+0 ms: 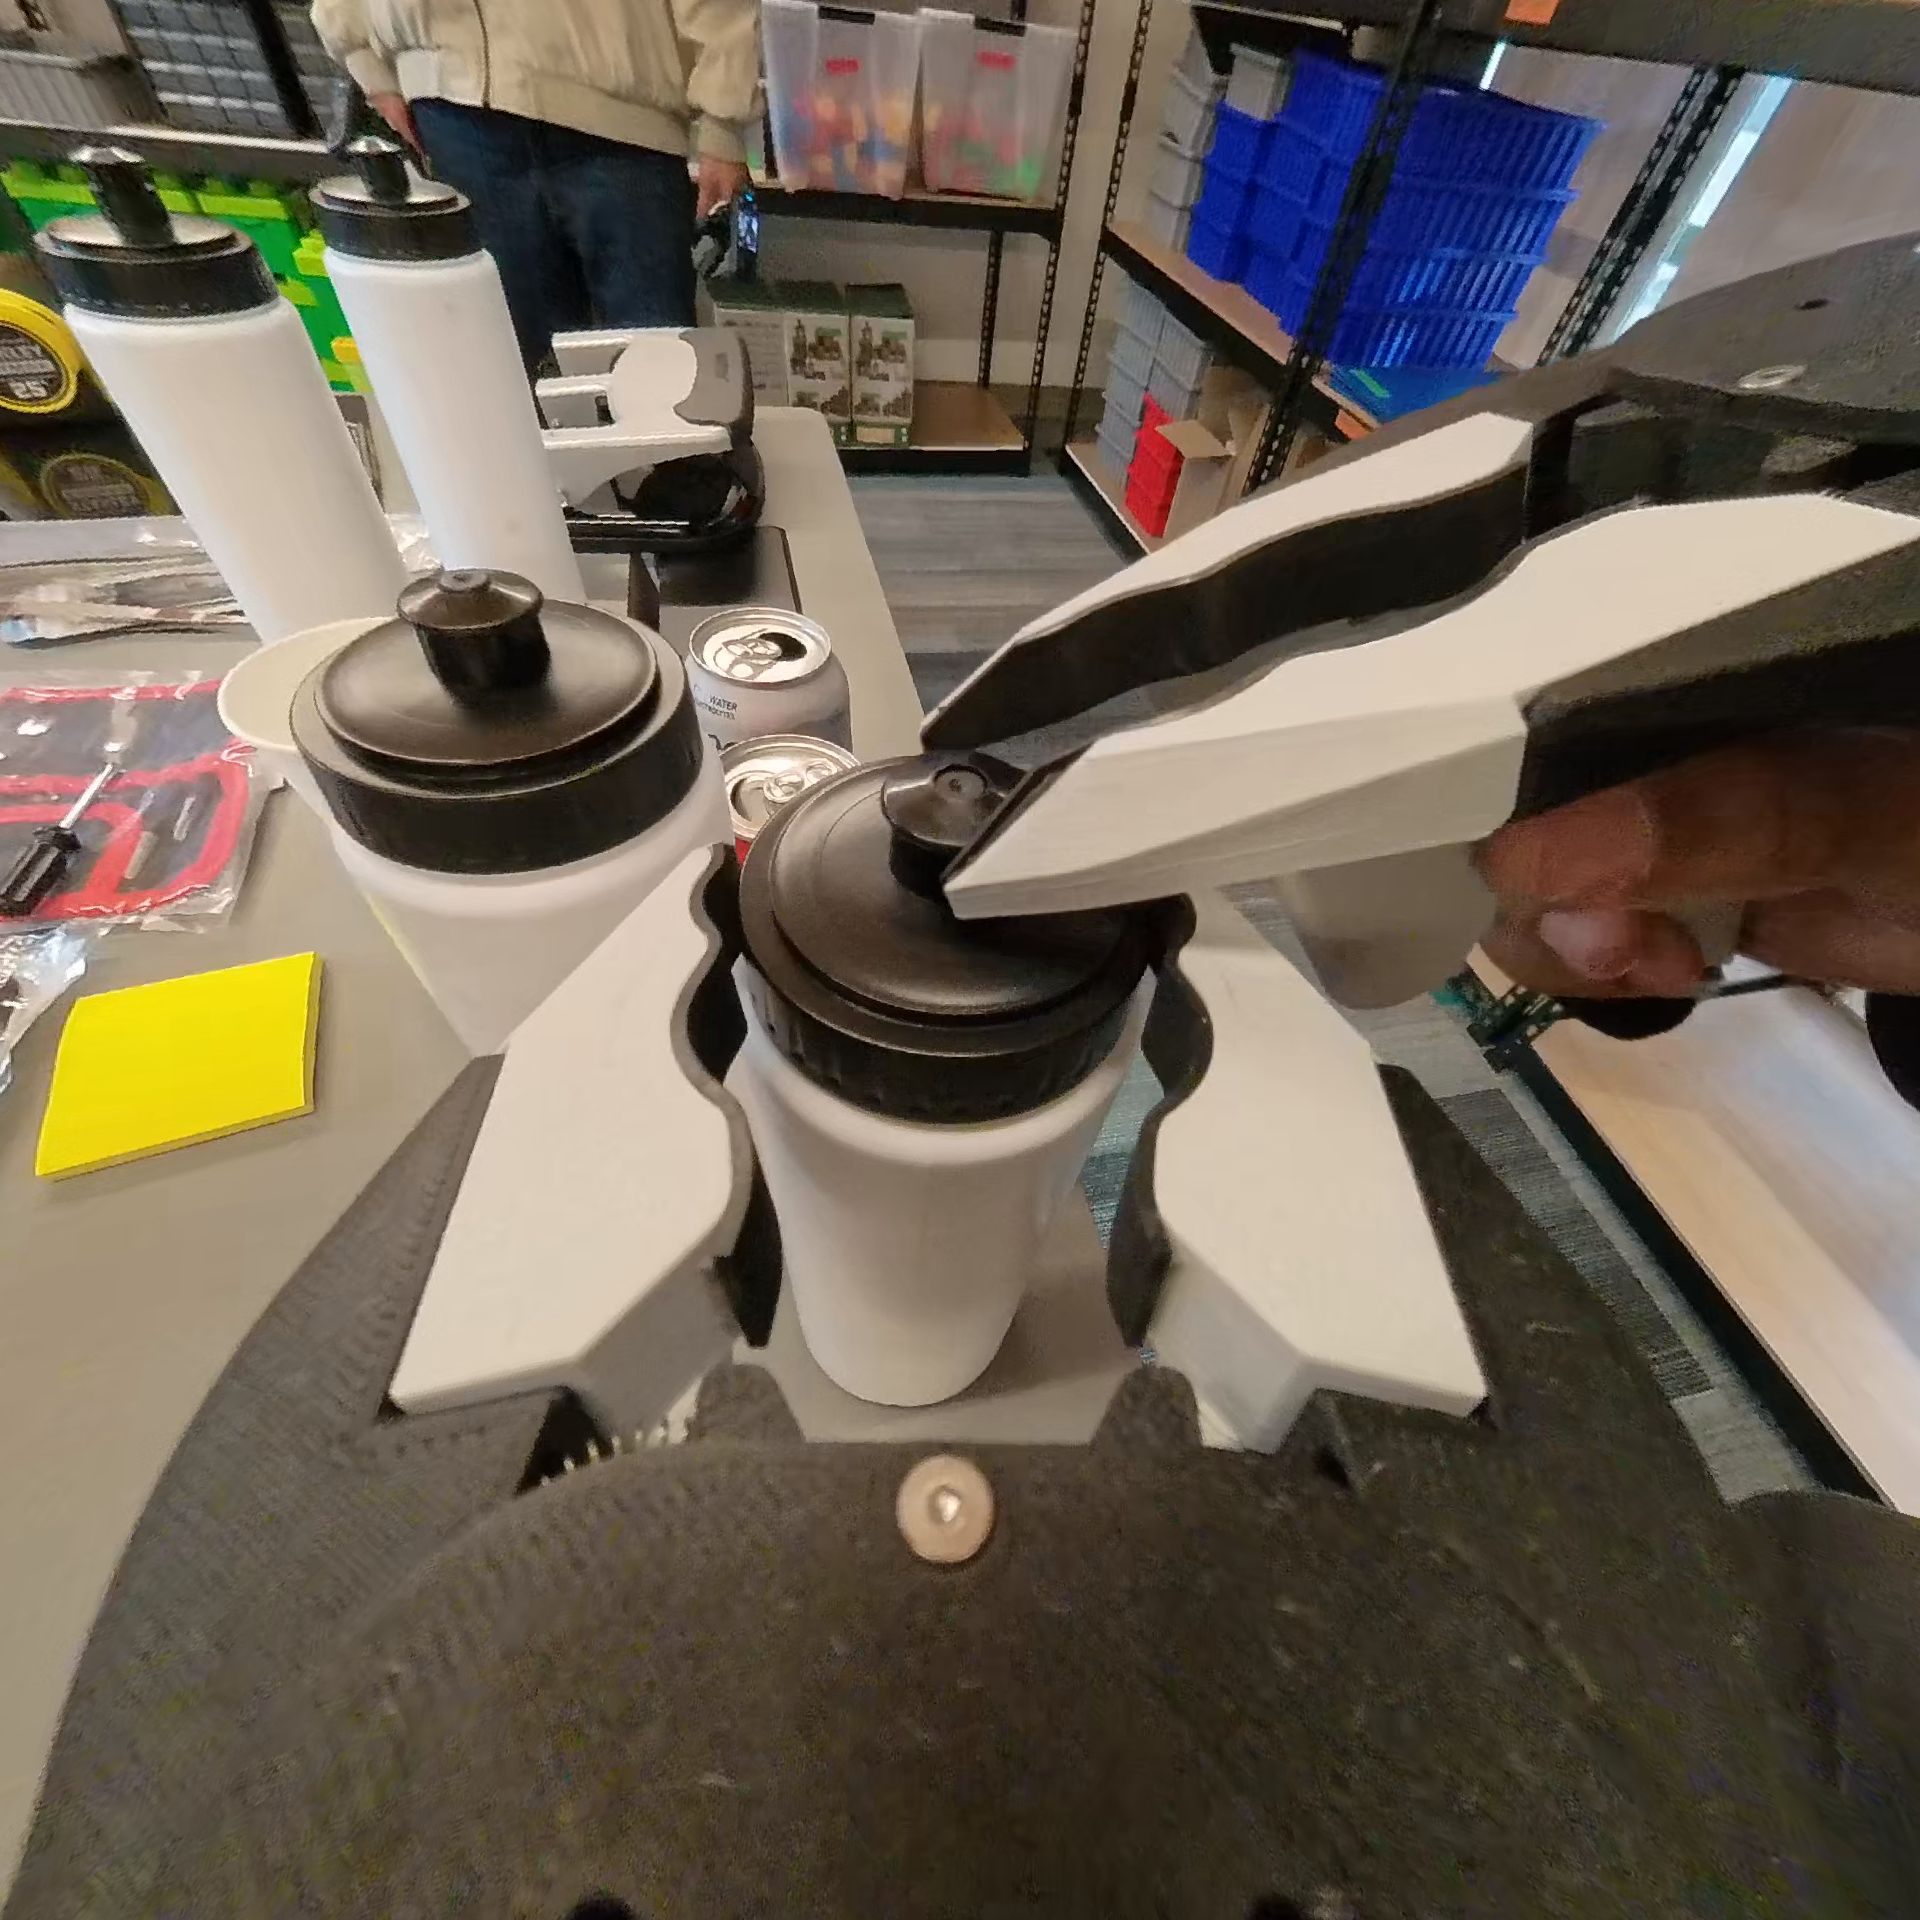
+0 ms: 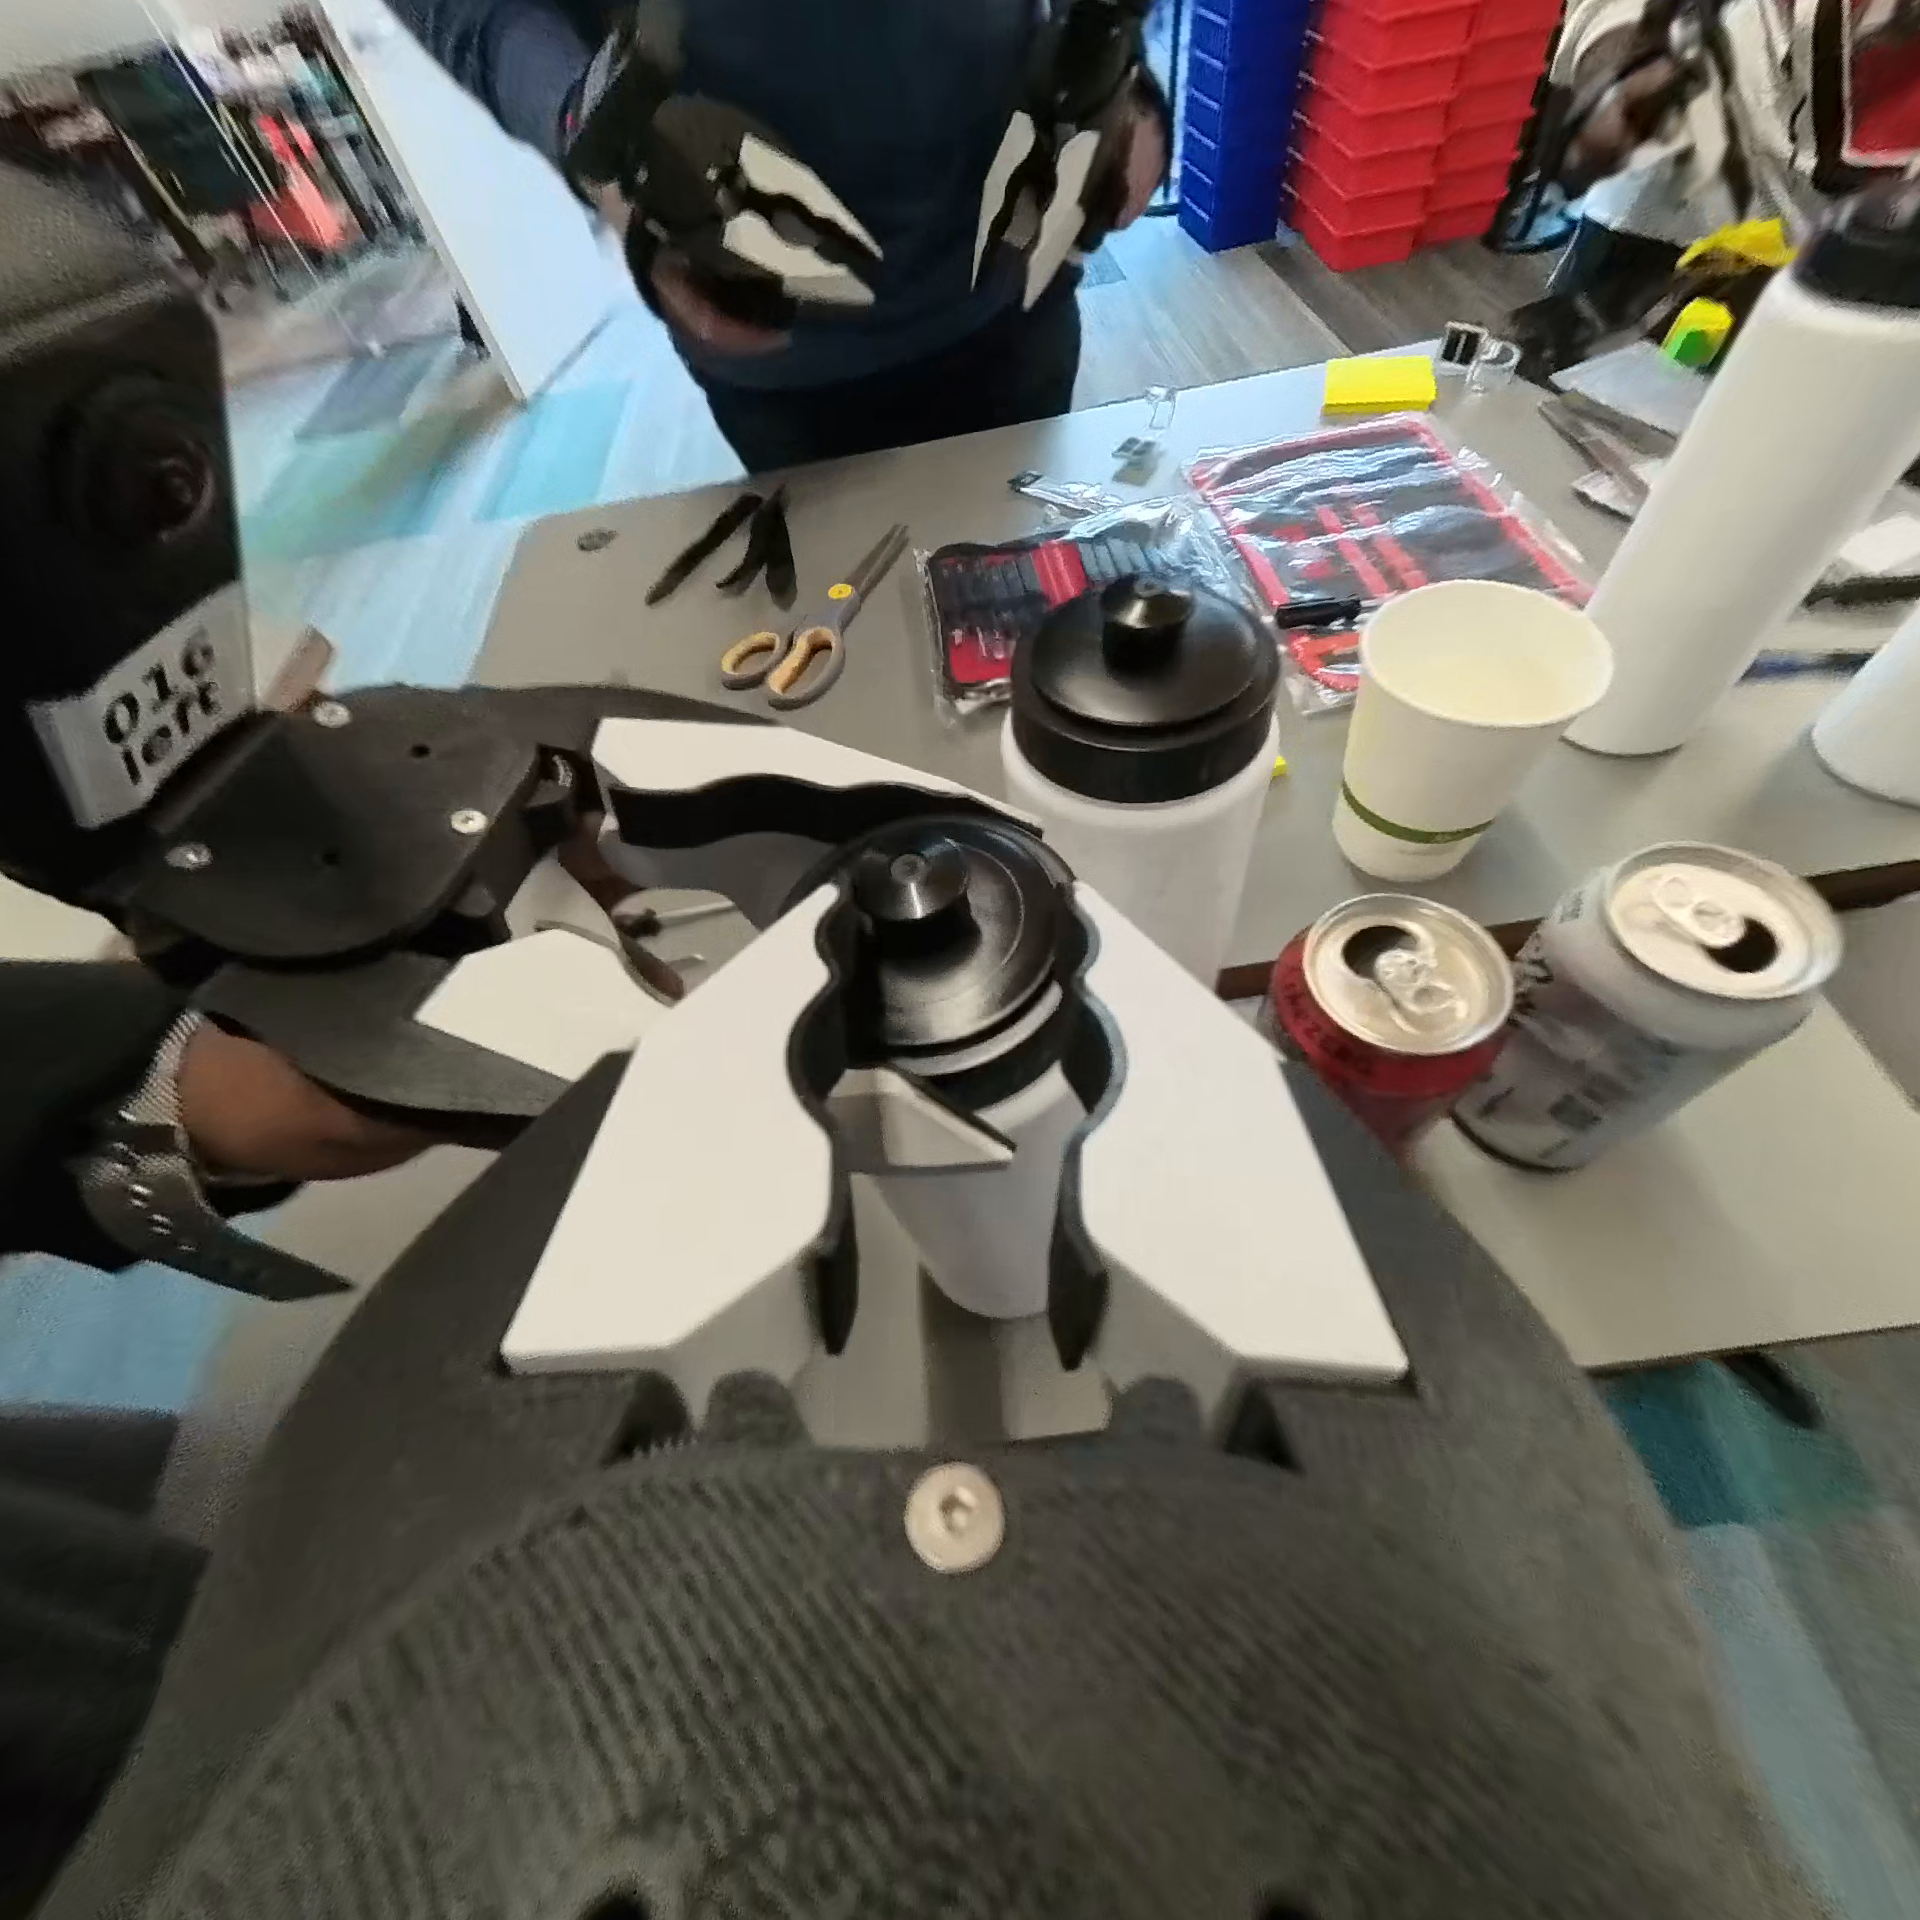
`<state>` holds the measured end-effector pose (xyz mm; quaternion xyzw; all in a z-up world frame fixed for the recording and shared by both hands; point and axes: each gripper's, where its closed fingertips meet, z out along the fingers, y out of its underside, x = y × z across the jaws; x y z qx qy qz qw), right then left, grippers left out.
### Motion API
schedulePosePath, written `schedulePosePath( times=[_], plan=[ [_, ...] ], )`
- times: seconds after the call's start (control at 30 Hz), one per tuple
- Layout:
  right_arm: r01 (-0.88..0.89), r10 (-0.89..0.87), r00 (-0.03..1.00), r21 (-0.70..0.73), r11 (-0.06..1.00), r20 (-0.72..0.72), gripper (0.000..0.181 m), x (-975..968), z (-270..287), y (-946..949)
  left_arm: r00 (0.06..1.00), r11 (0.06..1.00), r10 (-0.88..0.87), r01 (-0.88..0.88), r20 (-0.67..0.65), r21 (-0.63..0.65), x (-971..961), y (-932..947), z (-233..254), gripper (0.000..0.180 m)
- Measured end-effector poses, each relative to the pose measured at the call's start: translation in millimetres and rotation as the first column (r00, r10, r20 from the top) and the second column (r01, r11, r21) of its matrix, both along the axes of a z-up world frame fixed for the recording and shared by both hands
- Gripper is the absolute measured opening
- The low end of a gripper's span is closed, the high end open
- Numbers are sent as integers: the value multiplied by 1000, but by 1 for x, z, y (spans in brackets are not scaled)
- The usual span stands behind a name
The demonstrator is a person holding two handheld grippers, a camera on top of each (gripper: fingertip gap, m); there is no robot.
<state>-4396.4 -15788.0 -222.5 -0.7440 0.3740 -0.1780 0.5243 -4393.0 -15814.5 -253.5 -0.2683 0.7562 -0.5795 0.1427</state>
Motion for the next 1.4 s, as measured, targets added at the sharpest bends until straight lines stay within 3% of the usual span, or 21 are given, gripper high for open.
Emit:
schedulePosePath(
  times=[0.07,0.13,0.27,0.5,0.63,0.77,0.87,1.03,1.17,1.3,1.4],
  plan=[
    [-40,46,997,-90,995,64,21,-4,1,7,1000,1000,-3,3,3,5,-1,-1,0,80],
    [-19,35,994,-145,989,108,20,-3,3,7,1000,1000,-1,1,8,11,0,-1,0,80],
    [-50,50,999,0,999,-12,19,-2,3,8,1000,1000,-5,5,-2,6,0,-1,-1,81],
    [-6,6,1000,85,996,10,18,-7,8,9,999,1000,1,0,-33,30,-6,0,-2,82],
    [12,-14,998,35,999,66,23,-4,21,4,999,999,-8,10,-32,48,-5,-2,-2,81],
    [26,-36,983,59,998,179,0,-3,60,-2,1000,999,-9,10,-27,49,-6,-2,-2,81],
    [10,-9,994,-6,1000,106,0,-5,30,0,1000,999,-10,11,-18,48,-5,-3,-2,81],
    [31,-34,999,78,996,32,0,-10,15,0,1000,998,-15,15,-7,60,-9,-5,-2,81],
    [34,-36,998,25,999,58,0,-13,16,-3,1000,998,-12,12,8,56,-12,-6,-2,81],
    [49,-60,995,135,990,78,23,-18,25,-11,1000,999,-2,2,0,47,-8,-3,-1,81],
    [8,-9,1000,88,996,19,31,-21,7,-4,1000,999,-5,4,19,44,-12,-5,-1,81]
  ],
)
